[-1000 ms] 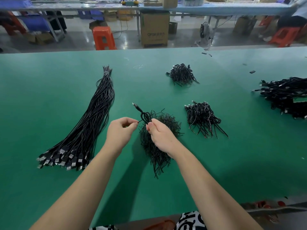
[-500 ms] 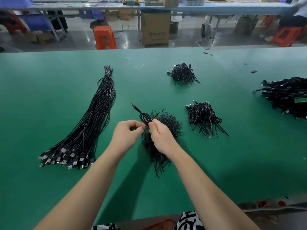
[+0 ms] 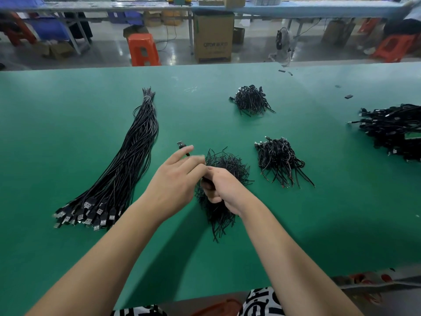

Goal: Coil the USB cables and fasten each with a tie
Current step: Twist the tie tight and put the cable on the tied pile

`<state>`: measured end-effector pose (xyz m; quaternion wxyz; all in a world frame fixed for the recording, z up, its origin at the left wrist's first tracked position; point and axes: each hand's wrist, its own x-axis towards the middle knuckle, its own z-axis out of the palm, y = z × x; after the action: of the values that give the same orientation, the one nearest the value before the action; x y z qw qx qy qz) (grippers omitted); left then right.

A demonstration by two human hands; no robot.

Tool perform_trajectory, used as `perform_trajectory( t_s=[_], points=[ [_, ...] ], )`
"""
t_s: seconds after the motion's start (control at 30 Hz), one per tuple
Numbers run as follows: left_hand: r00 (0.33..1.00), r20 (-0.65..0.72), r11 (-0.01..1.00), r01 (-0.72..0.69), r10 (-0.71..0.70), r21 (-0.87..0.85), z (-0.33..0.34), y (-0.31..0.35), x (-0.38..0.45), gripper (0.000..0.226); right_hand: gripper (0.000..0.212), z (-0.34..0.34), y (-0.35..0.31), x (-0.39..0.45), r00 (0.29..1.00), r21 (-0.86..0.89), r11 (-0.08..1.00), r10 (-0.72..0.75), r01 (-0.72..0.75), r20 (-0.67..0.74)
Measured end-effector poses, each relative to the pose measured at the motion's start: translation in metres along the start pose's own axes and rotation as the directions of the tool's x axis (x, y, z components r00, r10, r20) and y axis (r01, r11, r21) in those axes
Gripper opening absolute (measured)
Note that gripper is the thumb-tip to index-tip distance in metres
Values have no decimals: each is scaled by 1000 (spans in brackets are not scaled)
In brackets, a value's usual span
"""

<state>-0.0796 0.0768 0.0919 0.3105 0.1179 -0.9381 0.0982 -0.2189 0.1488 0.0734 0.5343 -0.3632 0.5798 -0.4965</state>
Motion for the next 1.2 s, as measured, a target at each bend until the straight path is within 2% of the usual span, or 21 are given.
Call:
perform_trajectory(
  t_s=[0.13,0.27,0.33,0.43,0.53,0.63,0.73,0.77,0.97,1.1,1.2],
  points=[
    [985,61,977,169,-163,-128,-5,0,1,9,36,4,2,-4,994,70,997,6,-13,107],
    [877,112,793,472,-468,-385,-9,6,0,11,47,12,4,-5,998,78,997,-33,29,52],
    [807,121,694,564,-578,-448,-10,7,2,11,51,15,5,-6,994,-9,994,-106,106,-12],
    [692,202,539,683,-693,-493,-11,7,6,16,46,17,5,-8,960,-311,917,-276,249,-46],
    [581,366,373,781,-727,-501,-12,3,7,19,38,13,8,-9,909,-605,723,-416,333,3],
    [488,505,169,817,-712,-552,-14,1,4,17,38,12,10,-11,876,-702,607,-480,373,50],
    [408,671,-121,794,-619,-595,-17,-3,1,17,37,13,13,-13,850,-730,558,-524,394,58],
    [395,706,-167,795,-587,-583,-19,-5,0,16,36,14,14,-13,843,-737,543,-533,402,67],
    [376,717,-121,835,-587,-537,-19,-12,-7,16,32,14,12,-16,777,-807,394,-618,441,123],
    [447,573,76,828,-687,-556,-19,-15,-7,26,32,18,6,-15,719,-852,271,-676,449,163],
    [434,530,144,854,-729,-501,-21,-15,0,49,33,19,5,-11,700,-880,202,-690,431,184]
  ],
)
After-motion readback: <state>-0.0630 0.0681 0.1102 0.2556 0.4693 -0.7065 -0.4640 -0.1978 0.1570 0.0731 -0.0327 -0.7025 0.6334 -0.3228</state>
